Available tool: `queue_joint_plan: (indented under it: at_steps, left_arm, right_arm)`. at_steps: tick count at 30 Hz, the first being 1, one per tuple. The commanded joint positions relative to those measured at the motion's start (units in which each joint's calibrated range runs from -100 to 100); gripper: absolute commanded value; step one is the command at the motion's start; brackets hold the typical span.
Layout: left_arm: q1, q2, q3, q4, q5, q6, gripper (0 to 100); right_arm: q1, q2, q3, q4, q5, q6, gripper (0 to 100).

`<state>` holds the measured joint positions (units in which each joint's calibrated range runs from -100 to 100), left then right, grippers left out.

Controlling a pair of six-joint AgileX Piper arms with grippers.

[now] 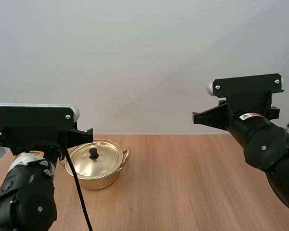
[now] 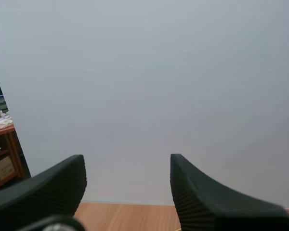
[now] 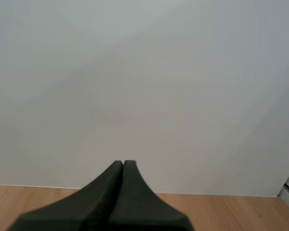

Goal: Open the pot, put the car inside, and close it

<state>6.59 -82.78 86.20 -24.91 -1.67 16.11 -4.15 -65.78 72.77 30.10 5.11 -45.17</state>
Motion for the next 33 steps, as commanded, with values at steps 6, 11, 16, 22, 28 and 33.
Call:
queue_joint_plan:
  at_steps: [6,11,16,22,28,33]
  left_arm:
    - [-3.16,-8.12,0.52,-2.11,2.27,-3.26,85]
    - [-6.29,-8.12,0.94,-1.99,1.67,-1.19,85]
    - [-7.32,-8.56,6.30,-1.76,1.67,-0.63,85]
    - [-7.37,-13.06,13.80,-0.93,1.67,-0.72,85]
    - [-7.37,-15.17,13.80,-1.41,12.54,-1.07,85]
    - [-6.76,-17.22,13.80,4.84,31.87,-9.86,85]
  right_arm:
    - [0.01,-0.43,0.01,-0.41,-1.01,-0.98,0]
    - [-0.73,-0.43,0.01,-0.67,0.98,-1.06,0]
    - [-2.47,-0.43,0.01,-0.83,3.55,-1.06,0]
    - [-2.47,-0.43,0.01,-0.83,7.70,-1.06,0]
    - [-2.47,-0.43,0.01,-0.83,10.24,-1.06,0]
    - [-2.47,-0.43,0.01,-0.83,11.16,-1.06,0]
